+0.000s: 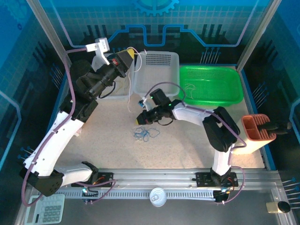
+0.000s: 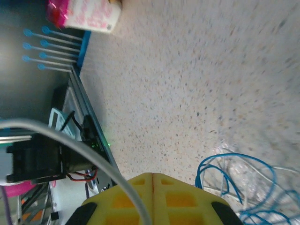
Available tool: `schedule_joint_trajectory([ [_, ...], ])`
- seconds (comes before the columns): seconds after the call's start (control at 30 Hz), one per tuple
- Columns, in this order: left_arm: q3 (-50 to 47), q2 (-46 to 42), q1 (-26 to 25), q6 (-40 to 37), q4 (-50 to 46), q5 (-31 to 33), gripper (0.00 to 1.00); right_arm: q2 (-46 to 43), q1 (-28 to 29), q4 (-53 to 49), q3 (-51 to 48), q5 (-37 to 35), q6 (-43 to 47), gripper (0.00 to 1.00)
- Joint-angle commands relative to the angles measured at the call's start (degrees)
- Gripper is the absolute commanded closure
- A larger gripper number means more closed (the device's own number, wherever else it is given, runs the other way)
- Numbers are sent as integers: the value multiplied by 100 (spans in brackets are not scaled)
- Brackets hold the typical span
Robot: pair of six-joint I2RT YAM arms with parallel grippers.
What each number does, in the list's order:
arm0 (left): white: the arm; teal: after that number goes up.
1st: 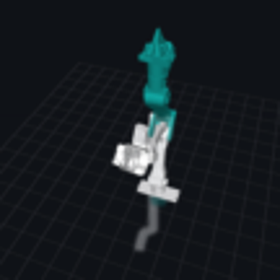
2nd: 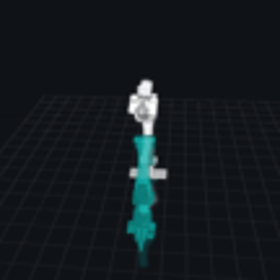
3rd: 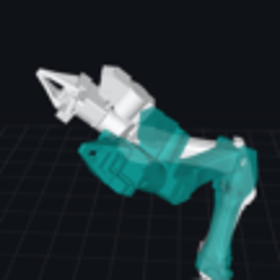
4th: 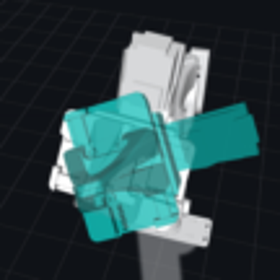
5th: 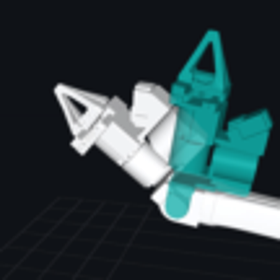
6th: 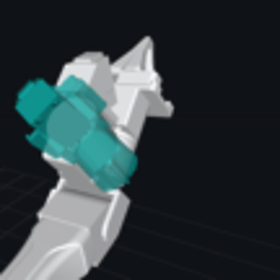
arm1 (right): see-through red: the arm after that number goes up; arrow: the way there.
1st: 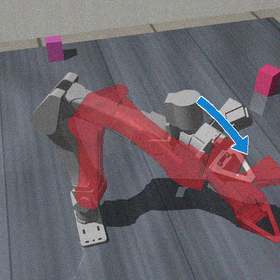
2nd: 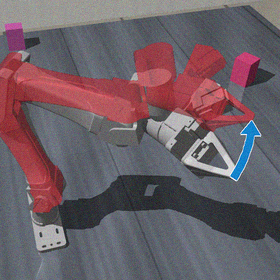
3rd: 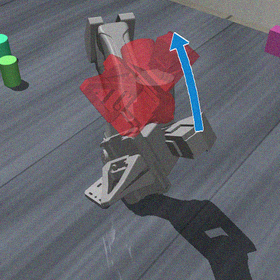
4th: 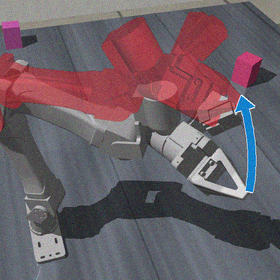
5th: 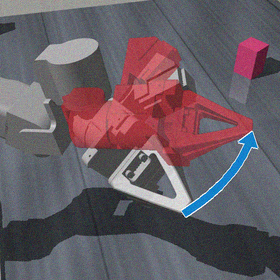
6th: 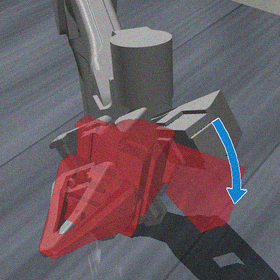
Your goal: Untangle the cables
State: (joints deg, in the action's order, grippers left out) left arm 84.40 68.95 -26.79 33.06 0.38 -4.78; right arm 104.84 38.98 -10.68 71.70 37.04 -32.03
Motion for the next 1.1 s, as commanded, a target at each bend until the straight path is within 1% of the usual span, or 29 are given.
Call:
schedule_joint_trajectory([
  [0.0, -83, -134, 15, 17, 190, 77, 100, -764, -271, -356, 209, -212, 216, 100],
  [0.23, -282, -114, 15, 3, 137, -78, 100, -1826, -688, -662, 202, -753, 291, 100],
  [0.4, -511, 60, 16, 109, 190, -220, 100, -2430, -1200, -935, 381, -1159, 314, 100],
  [0.57, -719, 329, 16, 284, 419, -384, 100, -2776, -1792, -970, 649, -1594, 86, 100],
  [0.73, -689, 698, 15, 353, 514, -620, 99, -2781, -2324, -944, 1165, -2254, -115, 100],
  [0.8, -639, 840, 15, 348, 507, -719, 86, -2718, -2499, -913, 1388, -2561, -186, 100],
  [0.83, -620, 883, 15, 335, 500, -741, 82, -2683, -2577, -913, 1491, -2699, -216, 100],
  [0.9, -578, 983, 18, 299, 460, -754, 69, -2604, -2774, -844, 1685, -2900, -365, 100],
  [0.93, -559, 1020, 15, 268, 435, -761, 64, -2568, -2868, -802, 1772, -3042, -443, 100],
  [1.0, -534, 1087, 15, 215, 387, -751, 57, -2484, -3043, -746, 1968, -3244, -584, 100],
  [1.07, -498, 1150, 16, 147, 323, -753, 47, -2410, -3169, -704, 2159, -3550, -678, 100],
])
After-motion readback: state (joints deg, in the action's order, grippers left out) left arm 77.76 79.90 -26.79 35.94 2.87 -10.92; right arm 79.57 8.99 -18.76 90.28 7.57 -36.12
